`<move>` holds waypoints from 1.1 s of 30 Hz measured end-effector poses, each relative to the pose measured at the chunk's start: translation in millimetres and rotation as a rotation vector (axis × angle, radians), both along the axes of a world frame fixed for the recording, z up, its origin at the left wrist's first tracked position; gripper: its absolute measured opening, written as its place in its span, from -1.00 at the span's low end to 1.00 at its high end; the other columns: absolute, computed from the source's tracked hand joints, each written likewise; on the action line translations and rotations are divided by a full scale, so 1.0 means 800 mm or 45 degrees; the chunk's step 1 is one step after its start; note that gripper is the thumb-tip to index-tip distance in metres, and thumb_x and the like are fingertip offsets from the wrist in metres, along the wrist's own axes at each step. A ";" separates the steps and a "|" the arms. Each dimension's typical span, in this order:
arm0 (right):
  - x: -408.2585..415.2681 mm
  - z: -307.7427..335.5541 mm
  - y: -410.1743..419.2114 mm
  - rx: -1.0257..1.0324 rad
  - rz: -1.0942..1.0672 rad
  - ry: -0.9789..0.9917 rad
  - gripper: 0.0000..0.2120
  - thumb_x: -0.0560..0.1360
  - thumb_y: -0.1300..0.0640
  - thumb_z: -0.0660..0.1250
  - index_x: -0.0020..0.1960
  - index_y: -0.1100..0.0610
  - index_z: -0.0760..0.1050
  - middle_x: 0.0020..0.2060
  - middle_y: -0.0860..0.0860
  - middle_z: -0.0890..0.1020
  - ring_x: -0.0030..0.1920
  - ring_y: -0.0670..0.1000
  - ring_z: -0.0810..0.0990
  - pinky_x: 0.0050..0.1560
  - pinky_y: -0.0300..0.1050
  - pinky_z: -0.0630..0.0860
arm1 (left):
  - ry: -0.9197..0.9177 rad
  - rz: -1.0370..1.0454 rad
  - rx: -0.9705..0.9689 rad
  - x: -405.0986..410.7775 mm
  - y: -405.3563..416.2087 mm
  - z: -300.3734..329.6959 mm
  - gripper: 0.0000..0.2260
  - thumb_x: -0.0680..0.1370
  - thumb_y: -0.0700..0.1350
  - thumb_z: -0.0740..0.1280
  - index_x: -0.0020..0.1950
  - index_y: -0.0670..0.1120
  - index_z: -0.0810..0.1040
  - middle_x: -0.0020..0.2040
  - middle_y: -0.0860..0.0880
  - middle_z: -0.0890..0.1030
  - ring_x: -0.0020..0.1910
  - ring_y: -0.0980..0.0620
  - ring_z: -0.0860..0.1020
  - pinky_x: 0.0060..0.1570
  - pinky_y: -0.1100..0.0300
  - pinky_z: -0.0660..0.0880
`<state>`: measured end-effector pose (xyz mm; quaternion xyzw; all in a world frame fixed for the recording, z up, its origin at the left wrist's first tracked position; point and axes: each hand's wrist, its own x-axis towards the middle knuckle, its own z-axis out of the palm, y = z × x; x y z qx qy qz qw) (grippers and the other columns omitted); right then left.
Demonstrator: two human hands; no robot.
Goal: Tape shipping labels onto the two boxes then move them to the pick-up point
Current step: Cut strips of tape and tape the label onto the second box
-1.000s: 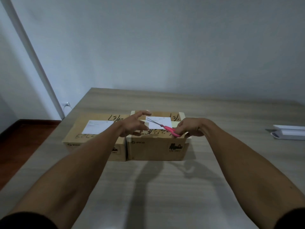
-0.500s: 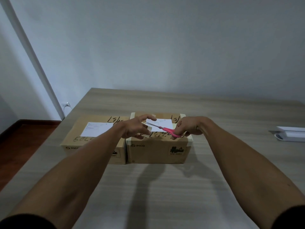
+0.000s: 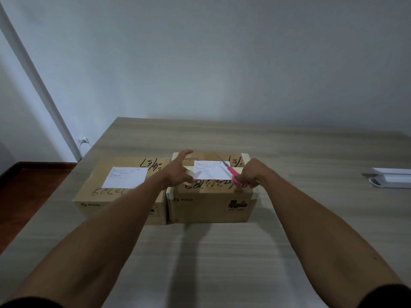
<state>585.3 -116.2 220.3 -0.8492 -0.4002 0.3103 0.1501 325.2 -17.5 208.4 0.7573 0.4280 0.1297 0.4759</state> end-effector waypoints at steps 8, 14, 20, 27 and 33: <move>0.026 -0.051 0.012 0.069 -0.456 0.101 -0.68 0.22 0.30 0.69 -0.15 0.34 0.61 -0.28 0.23 0.71 -0.37 0.13 0.71 -0.24 0.07 0.71 | 0.385 0.100 0.455 0.006 0.017 -0.033 0.01 0.38 -0.14 0.58 0.61 0.26 0.01 0.06 -0.12 0.63 -0.03 -0.11 0.59 -0.02 -0.10 0.62; 0.037 -0.061 0.023 -0.069 -0.386 0.237 -0.72 0.26 0.36 0.64 -0.10 0.29 0.63 -0.20 0.20 0.73 -0.25 0.10 0.72 -0.22 -0.01 0.71 | 0.483 0.093 0.455 0.014 0.023 -0.047 0.00 0.37 -0.09 0.56 0.61 0.24 0.00 -0.08 -0.05 0.60 -0.13 -0.10 0.60 -0.15 -0.01 0.62; 0.021 -0.049 0.027 -0.006 -0.402 0.203 -0.81 0.39 0.31 0.57 -0.13 0.31 0.56 -0.30 0.19 0.69 -0.35 0.10 0.68 -0.23 -0.06 0.67 | 0.111 0.264 0.297 0.017 0.026 -0.047 -0.08 0.30 0.01 0.59 0.53 0.36 0.16 0.38 -0.16 0.37 0.15 -0.20 0.51 0.10 -0.22 0.59; -0.030 -0.004 0.055 0.669 -0.183 0.347 -0.86 0.56 0.28 0.30 -0.06 0.26 0.63 -0.25 0.11 0.60 -0.33 0.02 0.52 -0.37 -0.04 0.47 | -0.520 0.249 -0.198 0.037 0.013 0.006 -0.24 0.51 -0.41 0.25 0.53 0.29 0.32 0.61 -0.22 0.16 0.46 -0.11 0.27 0.16 -0.06 0.45; -0.075 0.010 0.069 0.811 -0.155 0.811 -0.83 0.58 0.24 0.36 0.10 0.16 0.69 -0.05 0.05 0.66 -0.20 0.00 0.54 -0.34 -0.15 0.45 | -0.688 0.240 -0.321 0.052 0.000 0.021 -0.21 0.44 -0.44 0.16 0.51 0.26 0.38 0.58 -0.15 0.20 0.56 -0.12 0.19 0.35 -0.02 0.25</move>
